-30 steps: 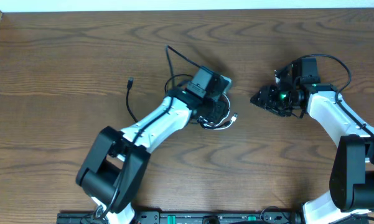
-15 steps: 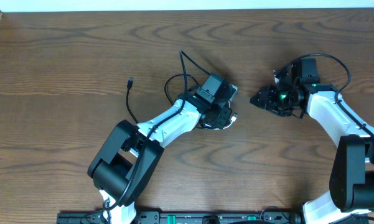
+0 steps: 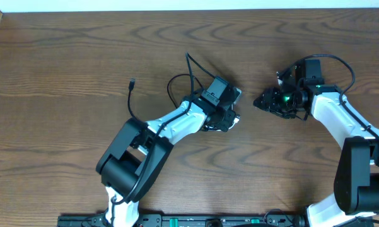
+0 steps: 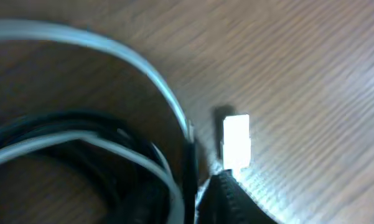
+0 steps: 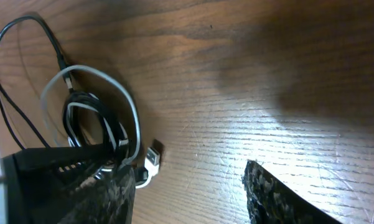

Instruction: Untangle cables

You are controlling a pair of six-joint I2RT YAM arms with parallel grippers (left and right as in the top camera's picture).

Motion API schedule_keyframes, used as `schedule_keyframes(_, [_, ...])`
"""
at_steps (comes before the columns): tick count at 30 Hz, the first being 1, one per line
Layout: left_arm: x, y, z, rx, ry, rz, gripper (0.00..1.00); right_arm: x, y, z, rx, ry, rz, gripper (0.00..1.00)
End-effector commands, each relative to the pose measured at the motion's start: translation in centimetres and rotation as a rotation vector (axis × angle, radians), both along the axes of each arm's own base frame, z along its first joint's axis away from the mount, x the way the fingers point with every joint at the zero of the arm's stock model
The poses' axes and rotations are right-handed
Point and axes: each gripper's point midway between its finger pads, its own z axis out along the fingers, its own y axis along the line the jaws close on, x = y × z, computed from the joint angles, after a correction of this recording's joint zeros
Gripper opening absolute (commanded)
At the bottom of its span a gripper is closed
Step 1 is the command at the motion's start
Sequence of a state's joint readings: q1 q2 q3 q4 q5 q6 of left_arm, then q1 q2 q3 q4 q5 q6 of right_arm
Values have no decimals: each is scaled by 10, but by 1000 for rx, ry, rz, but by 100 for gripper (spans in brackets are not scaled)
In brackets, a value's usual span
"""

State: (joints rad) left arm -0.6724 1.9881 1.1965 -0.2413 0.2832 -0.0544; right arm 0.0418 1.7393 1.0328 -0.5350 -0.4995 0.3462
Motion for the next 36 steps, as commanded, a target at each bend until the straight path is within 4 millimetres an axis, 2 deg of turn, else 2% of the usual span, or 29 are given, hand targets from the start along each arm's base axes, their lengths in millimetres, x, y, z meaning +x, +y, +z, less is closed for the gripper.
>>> schedule_keyframes(1, [-1, 2, -9, 23, 18, 12, 19, -3, 2, -1, -10, -6, 31, 53])
schedule_keyframes(2, [1, 1, -5, 15, 10, 13, 11, -3, 1, -2, -15, -5, 28, 53])
schedule_keyframes(3, [2, 1, -2, 12, 5, 14, 11, -3, 0, -2, -19, -6, 27, 53])
schedule_keyframes(4, [6, -2, 11, -8, -19, 16, 8, -2, -1, -3, -28, -6, 24, 53])
schedule_keyframes(6, [11, -5, 29, -36, -53, 16, 8, -2, -1, -3, -30, -6, 24, 54])
schedule_keyframes(7, [13, -7, 40, -53, -71, 21, 8, -2, -1, -3, -30, -6, 24, 54])
schedule_keyframes(9, [15, -9, 89, -124, -141, 38, 7, -2, -2, -3, -30, -6, 24, 54])
schedule_keyframes(10, [14, -8, 103, -141, -162, 38, 8, -2, -2, -3, -30, -6, 24, 54])
schedule_keyframes(14, [5, -3, 136, -176, -186, 35, 8, -2, -1, -3, -30, -6, 24, 55])
schedule_keyframes(17, [-10, 1, 139, -178, -130, 28, 8, -2, -1, -3, -30, -6, 24, 55])
schedule_keyframes(22, [-35, 9, 122, -141, -9, 3, 8, -3, 0, -3, -25, -6, 28, 56])
schedule_keyframes(23, [-38, 13, 119, -126, 8, 6, 8, -3, 6, 0, 1, -9, 41, 57])
schedule_keyframes(30, [-26, 9, 127, -169, -16, 47, 8, 0, 50, 39, 313, -76, 138, 57])
schedule_keyframes(36, [-12, 3, 137, -244, -13, 145, 8, -1, 69, 44, 359, -52, 133, 57])
